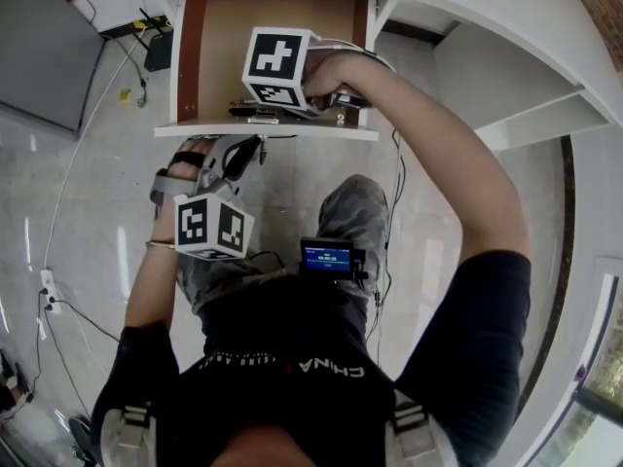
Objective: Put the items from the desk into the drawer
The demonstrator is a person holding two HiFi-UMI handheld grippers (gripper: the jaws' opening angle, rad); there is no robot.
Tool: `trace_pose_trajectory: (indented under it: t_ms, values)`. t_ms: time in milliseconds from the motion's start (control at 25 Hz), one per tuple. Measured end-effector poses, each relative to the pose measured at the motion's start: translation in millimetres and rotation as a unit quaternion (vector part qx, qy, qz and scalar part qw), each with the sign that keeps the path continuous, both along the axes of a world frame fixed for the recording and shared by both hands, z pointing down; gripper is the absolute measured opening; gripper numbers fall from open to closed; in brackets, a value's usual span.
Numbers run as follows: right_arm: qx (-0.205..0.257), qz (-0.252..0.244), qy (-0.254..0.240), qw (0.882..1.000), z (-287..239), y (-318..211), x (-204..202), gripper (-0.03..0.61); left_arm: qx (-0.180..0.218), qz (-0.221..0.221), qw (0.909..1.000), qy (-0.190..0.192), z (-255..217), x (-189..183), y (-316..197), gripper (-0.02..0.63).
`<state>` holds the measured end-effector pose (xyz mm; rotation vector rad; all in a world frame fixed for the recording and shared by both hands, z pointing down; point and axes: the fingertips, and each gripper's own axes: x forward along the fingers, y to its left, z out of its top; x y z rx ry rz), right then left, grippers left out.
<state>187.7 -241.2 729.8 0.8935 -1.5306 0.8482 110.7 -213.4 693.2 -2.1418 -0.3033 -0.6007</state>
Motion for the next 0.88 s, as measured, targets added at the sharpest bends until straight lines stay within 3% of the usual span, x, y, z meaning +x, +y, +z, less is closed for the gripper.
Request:
trace_pose_trajectory:
  t_ms: [480,720,880]
  values:
    - [0.063,0.016,-0.014,0.998,-36.1,-8.6,4.2,0.103,0.002,0.000,1.0000,-0.002,0.3,-0.6,-0.8,0.035]
    - [0.141,0.027,-0.010,0.990,-71.2,-14.2,2.3,0.035,0.007,0.001,1.0000,-0.007,0.9,-1.6,-0.5,0.035]
    - [0.209,0.029,-0.008,0.977,-102.3,-7.6,-6.1,0.021,0.005,-0.001,0.9999,-0.010,0.6,-2.3,-0.3,0.035]
